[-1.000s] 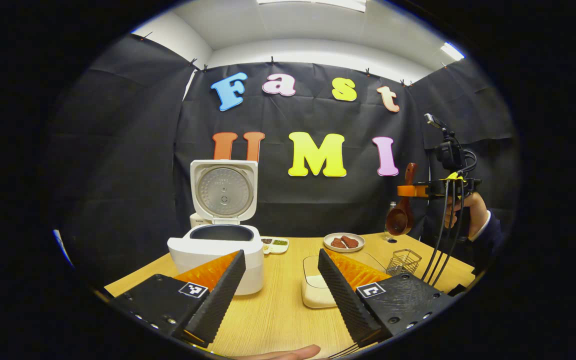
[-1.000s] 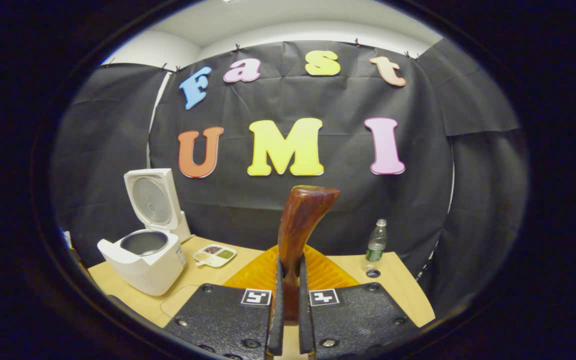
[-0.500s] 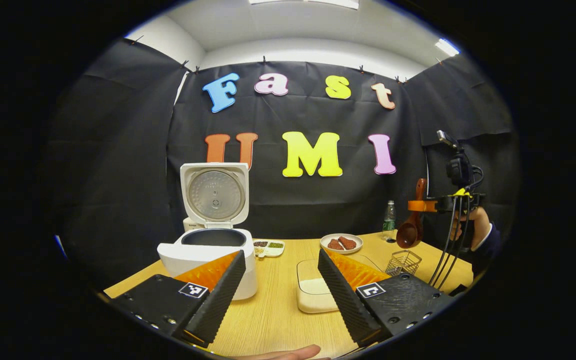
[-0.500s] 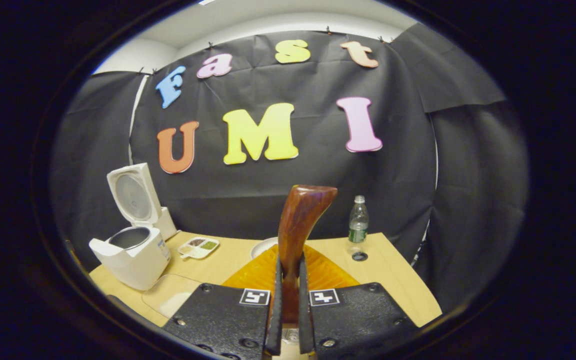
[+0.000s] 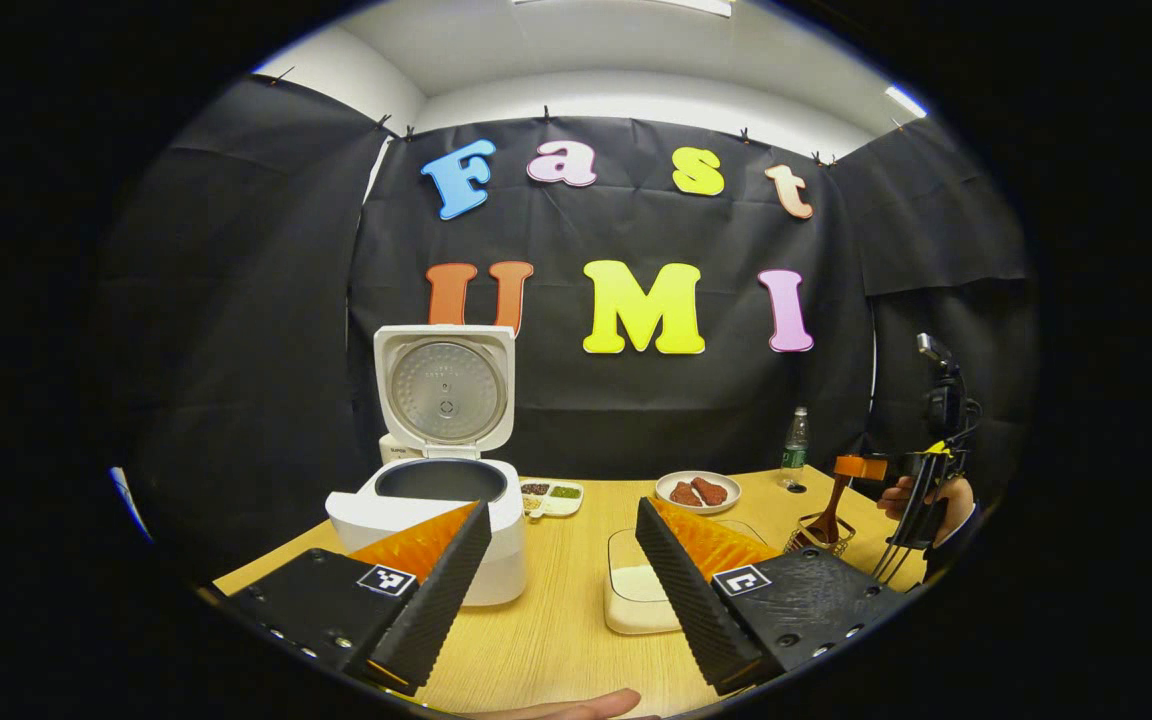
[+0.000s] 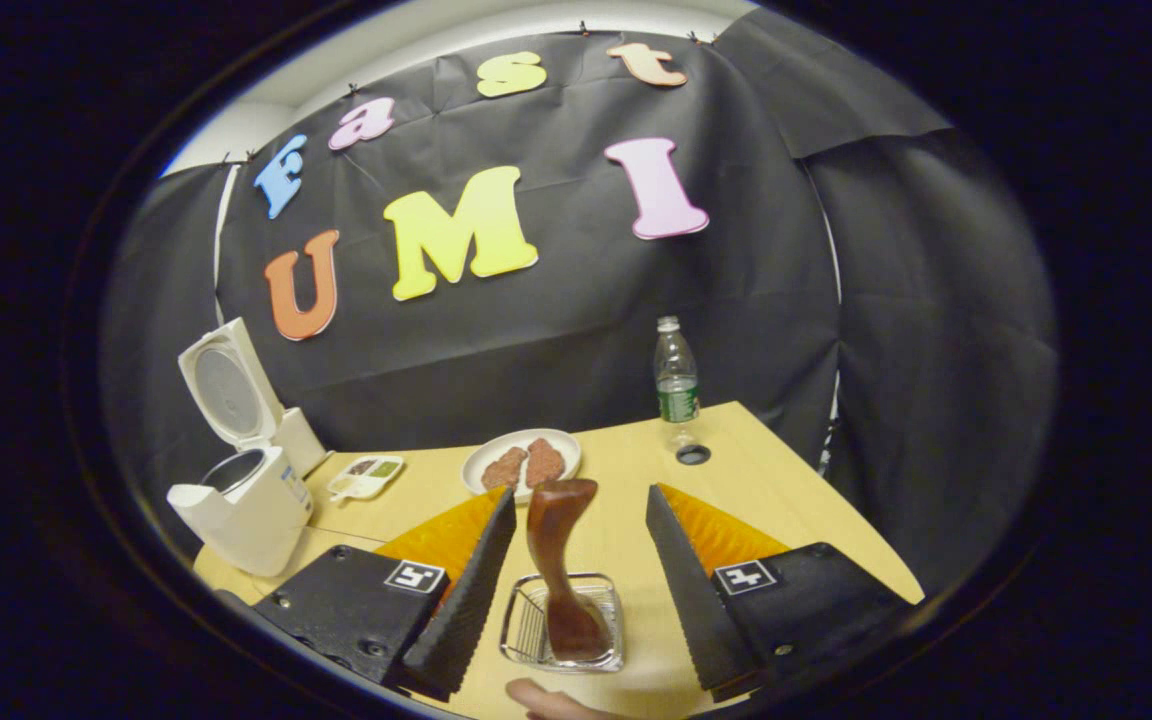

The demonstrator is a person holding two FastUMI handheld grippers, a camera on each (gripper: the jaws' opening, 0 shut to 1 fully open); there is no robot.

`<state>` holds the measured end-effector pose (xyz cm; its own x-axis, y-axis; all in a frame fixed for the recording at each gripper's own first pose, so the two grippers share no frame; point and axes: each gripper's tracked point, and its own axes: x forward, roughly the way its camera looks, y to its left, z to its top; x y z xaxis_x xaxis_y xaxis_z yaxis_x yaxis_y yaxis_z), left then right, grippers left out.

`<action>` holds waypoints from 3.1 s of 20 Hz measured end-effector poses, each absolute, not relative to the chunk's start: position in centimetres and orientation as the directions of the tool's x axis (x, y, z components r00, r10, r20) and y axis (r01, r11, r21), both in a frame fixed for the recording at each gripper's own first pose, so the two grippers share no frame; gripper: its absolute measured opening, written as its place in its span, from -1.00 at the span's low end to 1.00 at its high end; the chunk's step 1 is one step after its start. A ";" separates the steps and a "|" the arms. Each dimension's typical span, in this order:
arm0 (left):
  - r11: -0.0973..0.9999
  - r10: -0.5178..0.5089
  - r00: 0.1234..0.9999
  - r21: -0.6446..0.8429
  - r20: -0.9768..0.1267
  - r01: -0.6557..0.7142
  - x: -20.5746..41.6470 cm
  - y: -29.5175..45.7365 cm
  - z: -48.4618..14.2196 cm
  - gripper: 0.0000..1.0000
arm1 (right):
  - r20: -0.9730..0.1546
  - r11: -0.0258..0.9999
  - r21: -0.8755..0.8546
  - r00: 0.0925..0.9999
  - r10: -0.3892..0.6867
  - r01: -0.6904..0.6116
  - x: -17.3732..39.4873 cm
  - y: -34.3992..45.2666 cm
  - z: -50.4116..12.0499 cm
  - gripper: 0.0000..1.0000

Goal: Close the left gripper, press the button to open the rice cooker; take a wooden spoon from the chopstick holder with the right hand, scoop a spoonful of rice and pour it into the rice cooker, then put the wooden spoon back into the chopstick holder.

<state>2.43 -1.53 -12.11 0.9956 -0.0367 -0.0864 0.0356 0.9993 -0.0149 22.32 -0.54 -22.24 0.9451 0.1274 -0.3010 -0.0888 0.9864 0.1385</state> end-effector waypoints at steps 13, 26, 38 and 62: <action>0.997 -0.044 0.999 -0.060 -0.020 0.043 7.5 4.1 -5.8 0.85 | -0.103 1.000 0.010 0.994 -0.024 0.025 11.2 -5.1 -15.4 0.93; 0.974 -0.092 0.994 -0.204 0.065 0.103 14.4 10.3 4.8 0.87 | -0.056 0.999 0.005 0.997 0.050 -0.050 7.6 -2.0 -11.9 0.92; 0.984 -0.044 0.993 -0.169 0.108 0.062 28.1 14.9 5.8 0.87 | -0.029 0.988 -0.004 0.988 0.155 -0.155 7.3 1.1 -11.3 0.97; 0.990 0.138 0.988 0.030 -0.068 -0.136 41.4 19.9 -1.2 0.89 | 0.009 0.988 -0.075 0.991 0.135 -0.134 5.1 3.7 -10.5 0.92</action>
